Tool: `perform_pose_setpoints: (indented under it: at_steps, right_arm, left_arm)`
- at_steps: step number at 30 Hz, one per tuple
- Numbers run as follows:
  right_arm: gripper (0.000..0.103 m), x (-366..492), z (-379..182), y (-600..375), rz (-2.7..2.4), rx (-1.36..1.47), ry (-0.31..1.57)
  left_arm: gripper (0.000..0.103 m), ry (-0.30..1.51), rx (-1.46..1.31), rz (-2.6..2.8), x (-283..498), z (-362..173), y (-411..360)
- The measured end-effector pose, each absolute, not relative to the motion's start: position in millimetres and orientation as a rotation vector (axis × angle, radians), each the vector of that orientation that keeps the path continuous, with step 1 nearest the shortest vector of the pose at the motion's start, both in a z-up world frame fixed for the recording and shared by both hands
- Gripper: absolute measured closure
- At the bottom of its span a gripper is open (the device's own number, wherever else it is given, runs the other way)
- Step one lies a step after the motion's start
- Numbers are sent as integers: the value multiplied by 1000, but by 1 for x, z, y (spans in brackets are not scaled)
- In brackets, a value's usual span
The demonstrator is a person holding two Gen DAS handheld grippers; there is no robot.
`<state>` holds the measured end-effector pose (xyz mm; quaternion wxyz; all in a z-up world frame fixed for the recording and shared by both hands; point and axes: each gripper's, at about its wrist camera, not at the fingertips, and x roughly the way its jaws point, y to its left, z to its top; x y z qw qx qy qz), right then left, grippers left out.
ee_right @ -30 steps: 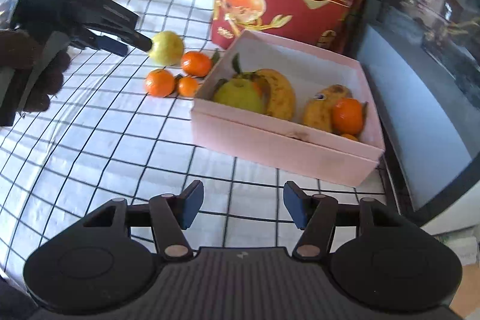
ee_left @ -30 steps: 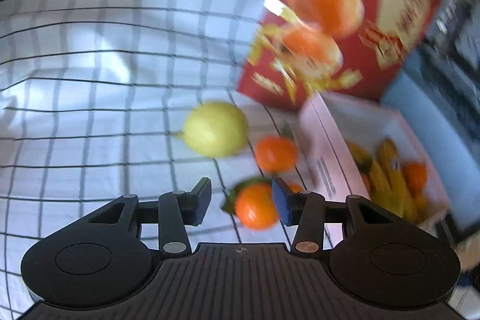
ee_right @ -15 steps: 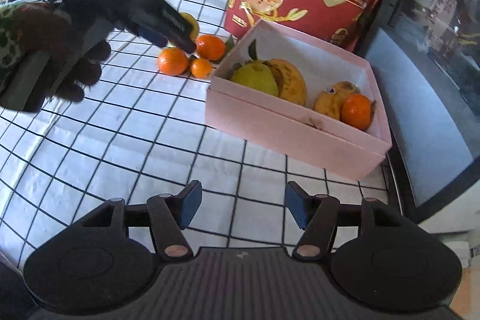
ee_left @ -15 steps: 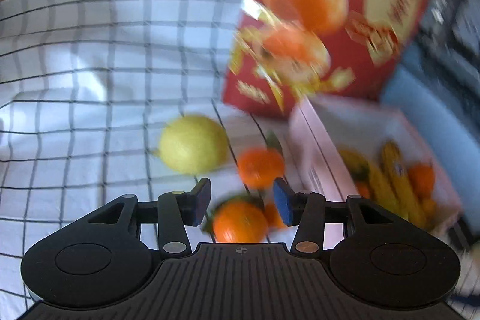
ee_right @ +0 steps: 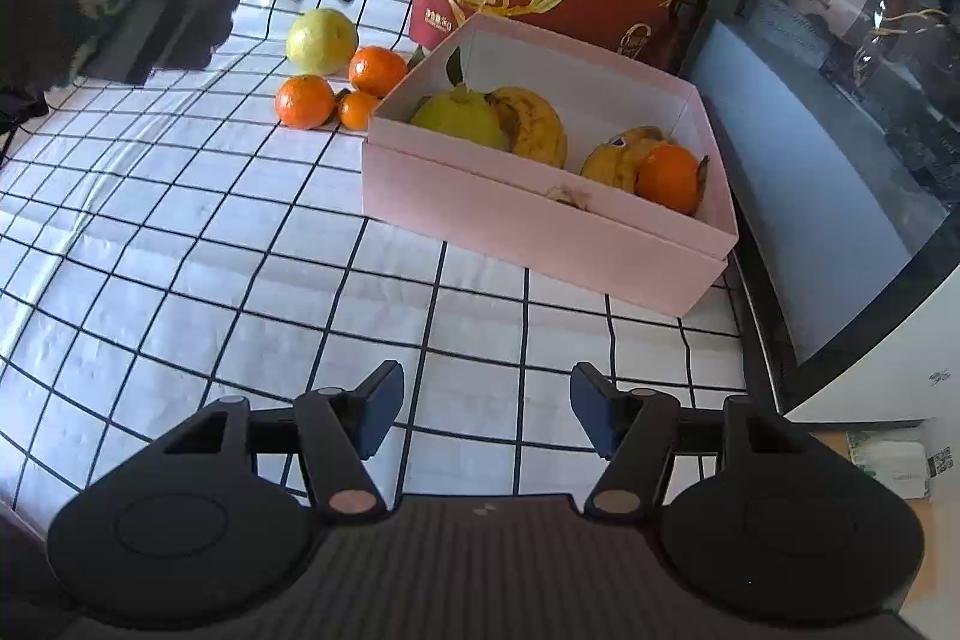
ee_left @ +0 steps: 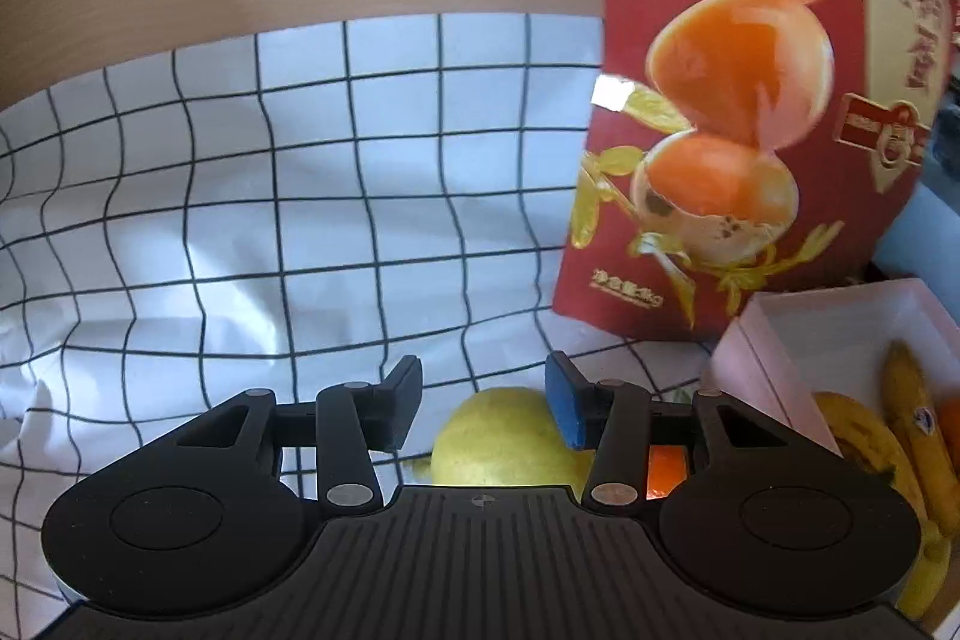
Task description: Organize fruits
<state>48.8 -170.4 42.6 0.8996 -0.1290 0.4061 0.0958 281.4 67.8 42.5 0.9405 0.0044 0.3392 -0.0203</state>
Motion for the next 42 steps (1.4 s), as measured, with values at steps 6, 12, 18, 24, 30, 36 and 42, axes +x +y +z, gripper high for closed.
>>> perform_pose_setpoints:
  at_steps: [6,12,18,24,30,36,42]
  right_arm:
    - [41,52,46,-158,215,-259,820]
    - [41,54,59,-131,285,-271,746]
    - [41,87,95,-103,453,-179,683]
    - [33,181,108,-42,569,-160,711]
    - [33,259,76,26,621,-148,884]
    - [33,274,41,40,617,-109,992]
    - [40,265,32,45,673,-105,1042]
  left_arm:
    - [51,700,22,-98,255,46,72]
    - [52,732,-27,-123,202,39,82]
    - [53,784,-111,-122,146,33,103]
    - [53,775,-257,-83,80,47,134]
    - [53,869,-469,18,30,39,164]
    - [53,834,-509,102,4,49,195]
    - [53,814,-521,97,10,54,207]
